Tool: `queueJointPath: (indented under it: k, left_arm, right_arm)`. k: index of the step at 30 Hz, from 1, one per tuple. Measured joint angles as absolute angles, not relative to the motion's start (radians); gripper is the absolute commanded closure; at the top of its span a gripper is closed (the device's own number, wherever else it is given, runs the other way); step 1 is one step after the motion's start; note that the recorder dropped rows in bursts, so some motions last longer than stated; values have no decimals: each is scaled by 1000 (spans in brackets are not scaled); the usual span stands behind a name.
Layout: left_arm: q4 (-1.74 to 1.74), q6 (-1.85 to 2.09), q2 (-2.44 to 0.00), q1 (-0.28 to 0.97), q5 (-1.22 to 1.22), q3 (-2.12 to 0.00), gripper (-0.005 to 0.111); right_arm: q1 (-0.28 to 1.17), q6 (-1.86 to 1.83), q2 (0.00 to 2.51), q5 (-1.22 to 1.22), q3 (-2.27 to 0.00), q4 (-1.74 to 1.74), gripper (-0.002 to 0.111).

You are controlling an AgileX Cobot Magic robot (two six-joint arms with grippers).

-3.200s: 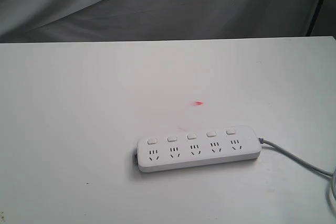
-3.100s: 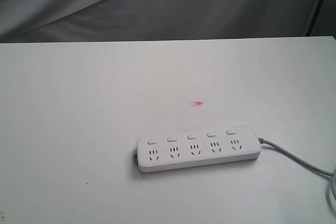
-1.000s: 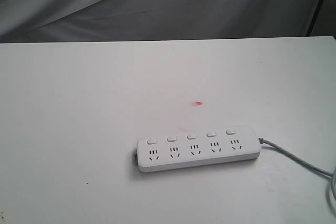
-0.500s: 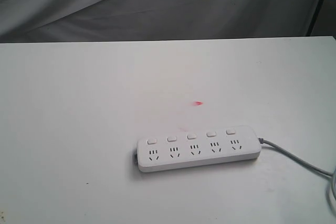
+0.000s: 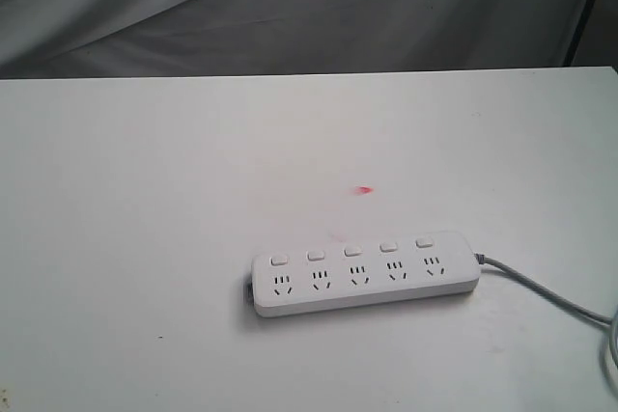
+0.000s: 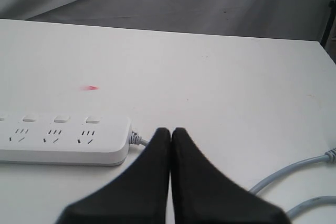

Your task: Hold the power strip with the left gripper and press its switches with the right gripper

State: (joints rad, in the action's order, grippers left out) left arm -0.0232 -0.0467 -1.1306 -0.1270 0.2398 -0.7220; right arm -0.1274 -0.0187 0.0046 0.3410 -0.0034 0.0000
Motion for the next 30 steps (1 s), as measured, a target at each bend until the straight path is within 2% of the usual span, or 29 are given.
queueJointPath:
  k: [19, 21, 26, 27, 30]
  left_arm:
    - [-48, -10, -1162, -127, 114, -722, 107]
    - [76, 144, -1162, -127, 112, -722, 107]
    - [823, 1007, -1162, -150, 140, -722, 107]
    - [1009, 1237, -1162, -173, 188, -722, 107]
    - [1269, 1640, -1162, -221, 352, -722, 107]
  right_arm:
    - [-127, -19, 5, 341, -3, 0, 108]
    - [-127, -19, 5, 341, -3, 0, 108]
    - [-127, -19, 5, 341, -3, 0, 108]
    - [-127, -19, 5, 341, -3, 0, 108]
    - [-127, -19, 5, 341, -3, 0, 108]
